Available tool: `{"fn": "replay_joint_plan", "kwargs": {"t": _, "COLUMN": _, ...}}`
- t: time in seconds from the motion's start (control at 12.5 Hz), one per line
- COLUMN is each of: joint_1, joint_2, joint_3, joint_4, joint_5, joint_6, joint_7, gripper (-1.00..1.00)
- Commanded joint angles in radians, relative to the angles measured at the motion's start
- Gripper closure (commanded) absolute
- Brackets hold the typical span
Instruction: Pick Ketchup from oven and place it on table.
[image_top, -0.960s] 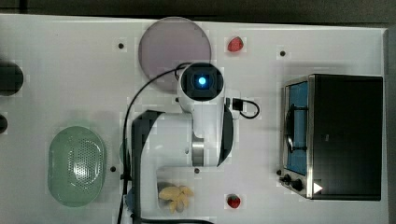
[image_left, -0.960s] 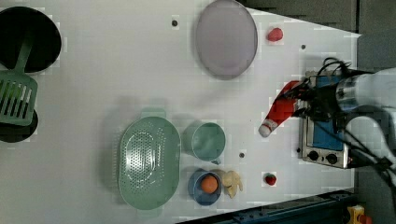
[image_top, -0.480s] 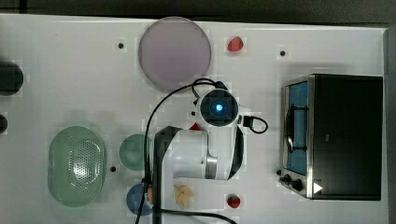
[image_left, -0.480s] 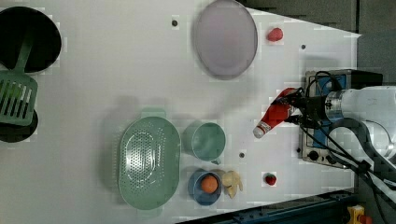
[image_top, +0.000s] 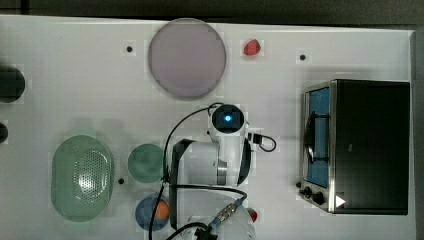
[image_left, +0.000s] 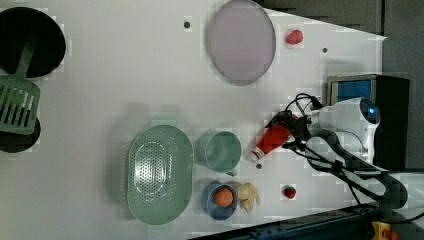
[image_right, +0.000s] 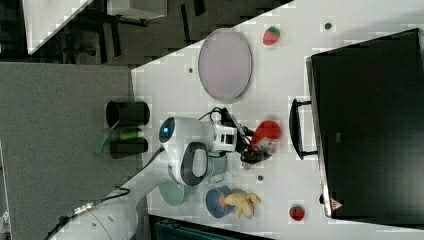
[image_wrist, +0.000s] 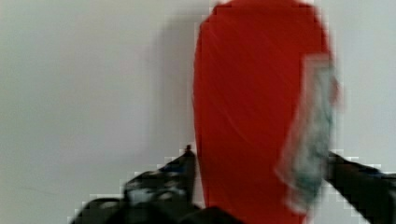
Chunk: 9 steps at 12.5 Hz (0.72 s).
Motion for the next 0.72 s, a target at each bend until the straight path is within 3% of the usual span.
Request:
{"fn": "replay_joint_plan", "kwargs": {"t": 0.08, "joint_1": -0.014, "joint_2": -0.149, "joint_3": 0.015, "joint_4": 0.084, "joint_5": 0.020, "joint_6": 0.059, "joint_7": -0.023, "gripper": -1.00}}
{"fn": "replay_joint_plan", "kwargs": {"t": 0.24, "joint_1": -0.013, "joint_2": -0.226, "joint_3": 0.016, "joint_4": 0.130, "joint_5": 0.020, "joint_6": 0.025, "joint_7": -0.023, "gripper": -1.00}}
{"fn": "replay_joint_plan", "kwargs": {"t": 0.48, "joint_1": -0.015, "joint_2": -0.332, "joint_3": 0.011, "joint_4": 0.253, "joint_5": 0.020, "joint_6": -0.241, "joint_7": -0.023, "gripper": -1.00}}
{"fn": "replay_joint_plan", "kwargs": {"t": 0.72, "joint_1": -0.015, "joint_2": -0.382, "joint_3": 0.012, "joint_4": 0.369, "joint_5": 0.020, "joint_6": -0.391, "joint_7": -0.014, "gripper": -1.00}}
